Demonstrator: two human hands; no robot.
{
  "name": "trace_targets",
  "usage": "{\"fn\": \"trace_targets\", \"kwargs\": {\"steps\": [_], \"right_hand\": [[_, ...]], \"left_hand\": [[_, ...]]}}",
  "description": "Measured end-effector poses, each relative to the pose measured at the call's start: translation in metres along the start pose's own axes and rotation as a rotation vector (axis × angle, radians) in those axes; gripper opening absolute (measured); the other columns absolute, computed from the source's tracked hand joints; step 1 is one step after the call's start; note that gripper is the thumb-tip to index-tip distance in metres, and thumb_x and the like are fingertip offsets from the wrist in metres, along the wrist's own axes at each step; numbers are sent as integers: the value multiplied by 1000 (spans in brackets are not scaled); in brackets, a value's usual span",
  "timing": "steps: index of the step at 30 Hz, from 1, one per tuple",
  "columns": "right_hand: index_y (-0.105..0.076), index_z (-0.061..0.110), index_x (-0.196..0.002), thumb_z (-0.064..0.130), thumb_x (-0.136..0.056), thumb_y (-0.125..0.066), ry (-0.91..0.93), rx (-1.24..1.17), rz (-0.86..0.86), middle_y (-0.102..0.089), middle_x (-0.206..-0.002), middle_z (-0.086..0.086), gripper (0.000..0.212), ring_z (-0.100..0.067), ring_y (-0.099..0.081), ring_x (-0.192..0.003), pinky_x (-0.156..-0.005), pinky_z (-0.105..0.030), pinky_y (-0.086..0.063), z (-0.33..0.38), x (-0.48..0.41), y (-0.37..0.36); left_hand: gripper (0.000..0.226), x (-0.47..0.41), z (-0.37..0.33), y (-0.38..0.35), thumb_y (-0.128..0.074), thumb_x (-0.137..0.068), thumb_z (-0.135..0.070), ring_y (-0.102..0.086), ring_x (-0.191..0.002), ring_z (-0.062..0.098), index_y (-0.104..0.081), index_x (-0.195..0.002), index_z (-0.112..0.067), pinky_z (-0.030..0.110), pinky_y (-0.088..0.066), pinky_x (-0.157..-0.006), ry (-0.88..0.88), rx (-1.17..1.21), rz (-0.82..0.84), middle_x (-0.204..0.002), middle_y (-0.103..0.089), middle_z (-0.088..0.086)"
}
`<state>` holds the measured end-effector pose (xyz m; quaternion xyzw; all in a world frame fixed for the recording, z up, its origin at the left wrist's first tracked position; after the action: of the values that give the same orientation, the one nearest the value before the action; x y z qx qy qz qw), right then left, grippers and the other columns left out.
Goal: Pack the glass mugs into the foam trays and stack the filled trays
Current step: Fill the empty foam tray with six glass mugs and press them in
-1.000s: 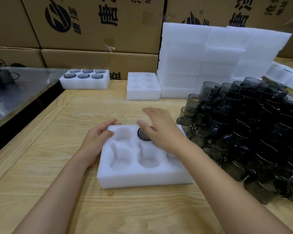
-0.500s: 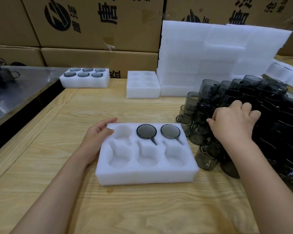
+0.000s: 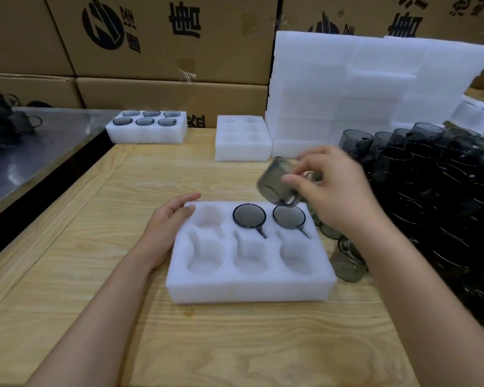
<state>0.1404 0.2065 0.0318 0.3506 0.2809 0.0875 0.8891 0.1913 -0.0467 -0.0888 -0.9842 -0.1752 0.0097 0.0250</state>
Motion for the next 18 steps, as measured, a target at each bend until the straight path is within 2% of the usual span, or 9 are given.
{"fn": "trace_targets", "kwargs": {"steps": [3,6,8,10,12,14,16,18], "right_hand": [[-67,16,-75,21,-83,-69,17,-135,198,-61,-121,-1,9,-8,-53,-109,-92,-24,-40,15,-6,-37],[-65,18,-72,21,-83,-69,31,-164,337,-69,-103,-4,12,-15,-58,-108,-90,-35,-47,24,-12,-66],[-64,19,-73,23,-83,-69,49,-140,365,-70,-94,-2,12,-16,-59,-107,-89,-35,-47,28,-18,-77],[-64,19,-75,26,-83,-69,57,-126,370,-69,-93,-2,12,-16,-60,-99,-84,-32,-48,33,-22,-83],[-60,20,-74,27,-85,-67,81,-83,385,-66,-87,-1,15,-13,-58,-84,-71,-25,-47,38,-24,-87],[-56,21,-72,28,-86,-66,97,-26,397,-60,-75,3,18,-6,-50,-68,-55,-16,-36,41,-24,-87],[-54,21,-71,26,-86,-66,91,7,415,-54,-67,5,20,-4,-47,-63,-50,-14,-31,40,-23,-86],[-55,18,-71,24,-86,-66,67,21,443,-55,-70,2,20,-12,-50,-66,-53,-19,-34,37,-20,-88]], "left_hand": [[25,0,-2,-1,-52,-97,-16,-69,-85,18,-66,-116,-23,29,-57,-70,-19,-16,-18,-96,-74,1],[24,1,-3,-3,-51,-98,-15,-68,-92,21,-67,-115,-18,34,-55,-78,-41,-17,-31,-104,-72,5],[22,2,-3,-4,-51,-98,-15,-69,-88,18,-69,-108,-20,29,-55,-72,-53,-6,-34,-101,-74,3],[19,2,-4,-5,-53,-97,-17,-68,-81,17,-71,-103,-20,27,-53,-65,-52,9,-28,-94,-74,3],[18,2,-4,-5,-55,-96,-19,-67,-76,16,-72,-101,-18,26,-51,-62,-46,11,-25,-91,-73,4],[20,3,-4,-5,-52,-97,-19,-66,-73,13,-72,-99,-17,22,-51,-59,-57,0,-27,-87,-73,2],[25,3,-4,-4,-46,-100,-20,-66,-73,9,-71,-97,-20,18,-50,-58,-79,-31,-30,-85,-73,-3],[27,3,-5,-4,-43,-101,-24,-67,-76,9,-71,-101,-22,18,-51,-60,-83,-39,-27,-87,-73,-3]]}}
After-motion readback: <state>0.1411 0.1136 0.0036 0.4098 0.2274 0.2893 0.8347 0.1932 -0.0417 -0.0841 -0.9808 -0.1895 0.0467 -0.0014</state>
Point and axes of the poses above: each hand's wrist, its own x-axis away from the middle knuckle, its own y-axis out of the back of the hand, z = x × y, the point moved 1 cm from there along -x, towards the middle knuckle
